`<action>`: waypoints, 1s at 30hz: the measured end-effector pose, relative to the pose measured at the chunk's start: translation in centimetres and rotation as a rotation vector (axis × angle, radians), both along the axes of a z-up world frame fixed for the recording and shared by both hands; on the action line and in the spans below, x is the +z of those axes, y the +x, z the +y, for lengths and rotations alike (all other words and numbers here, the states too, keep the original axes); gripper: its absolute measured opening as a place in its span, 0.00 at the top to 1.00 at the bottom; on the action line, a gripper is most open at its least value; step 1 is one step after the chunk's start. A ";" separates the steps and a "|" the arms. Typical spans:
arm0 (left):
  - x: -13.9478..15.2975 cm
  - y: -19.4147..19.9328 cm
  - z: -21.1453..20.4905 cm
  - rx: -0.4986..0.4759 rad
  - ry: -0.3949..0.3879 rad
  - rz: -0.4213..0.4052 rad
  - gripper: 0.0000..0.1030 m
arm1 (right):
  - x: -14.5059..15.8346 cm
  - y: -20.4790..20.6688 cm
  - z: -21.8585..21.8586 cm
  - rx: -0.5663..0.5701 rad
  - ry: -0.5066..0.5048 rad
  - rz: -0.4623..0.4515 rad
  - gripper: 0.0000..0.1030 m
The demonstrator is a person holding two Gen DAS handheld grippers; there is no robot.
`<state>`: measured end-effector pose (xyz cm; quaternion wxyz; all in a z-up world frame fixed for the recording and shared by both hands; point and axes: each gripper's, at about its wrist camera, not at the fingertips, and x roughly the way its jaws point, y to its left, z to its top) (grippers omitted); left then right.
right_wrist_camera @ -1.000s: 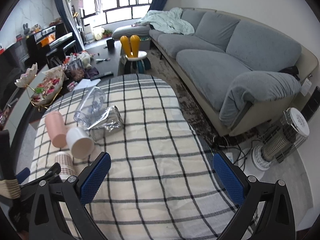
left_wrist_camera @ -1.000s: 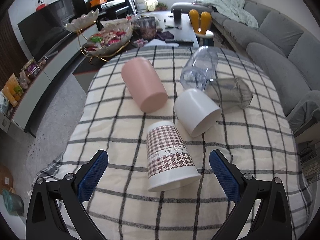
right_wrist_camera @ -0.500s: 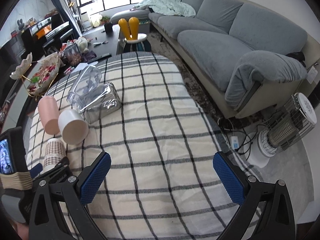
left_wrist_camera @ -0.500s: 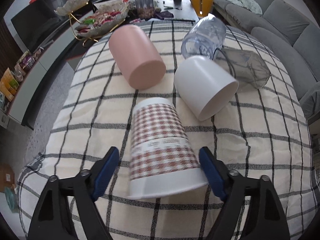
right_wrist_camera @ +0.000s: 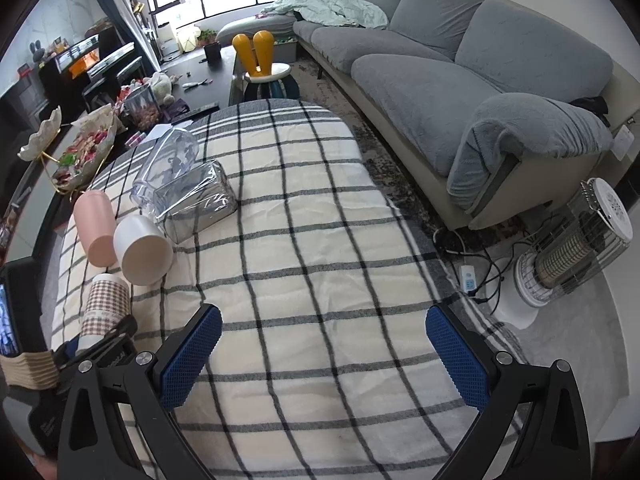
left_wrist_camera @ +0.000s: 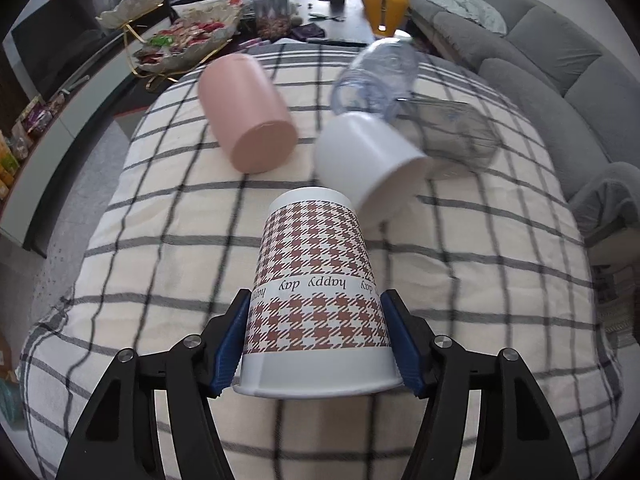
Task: Flip cup upside down
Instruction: 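Lift the houndstooth cup with the right tool and rotate it upright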
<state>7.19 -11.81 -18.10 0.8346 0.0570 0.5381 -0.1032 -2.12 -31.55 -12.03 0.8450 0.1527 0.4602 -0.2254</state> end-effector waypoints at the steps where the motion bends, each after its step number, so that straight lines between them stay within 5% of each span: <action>1: 0.3 -0.5 -0.4 -0.012 -0.011 0.007 0.38 | 0.2 -0.3 -0.2 -0.004 -0.002 0.000 0.01; 9: 2.0 -5.2 -5.0 -0.097 -0.055 0.040 0.38 | 1.8 -4.6 -4.0 -0.082 -0.046 0.010 0.01; 21: -2.1 -8.5 -9.3 -0.173 -0.009 0.169 0.36 | 0.0 -8.4 -6.3 -0.147 -0.009 0.045 0.01; 26: -1.6 -8.6 -8.3 -0.154 -0.011 0.166 0.17 | 0.4 -8.1 -5.5 -0.123 -0.014 0.033 0.01; 30: 0.1 -9.2 -7.7 -0.177 -0.031 0.138 0.16 | 1.2 -7.7 -4.7 -0.101 -0.024 0.019 0.01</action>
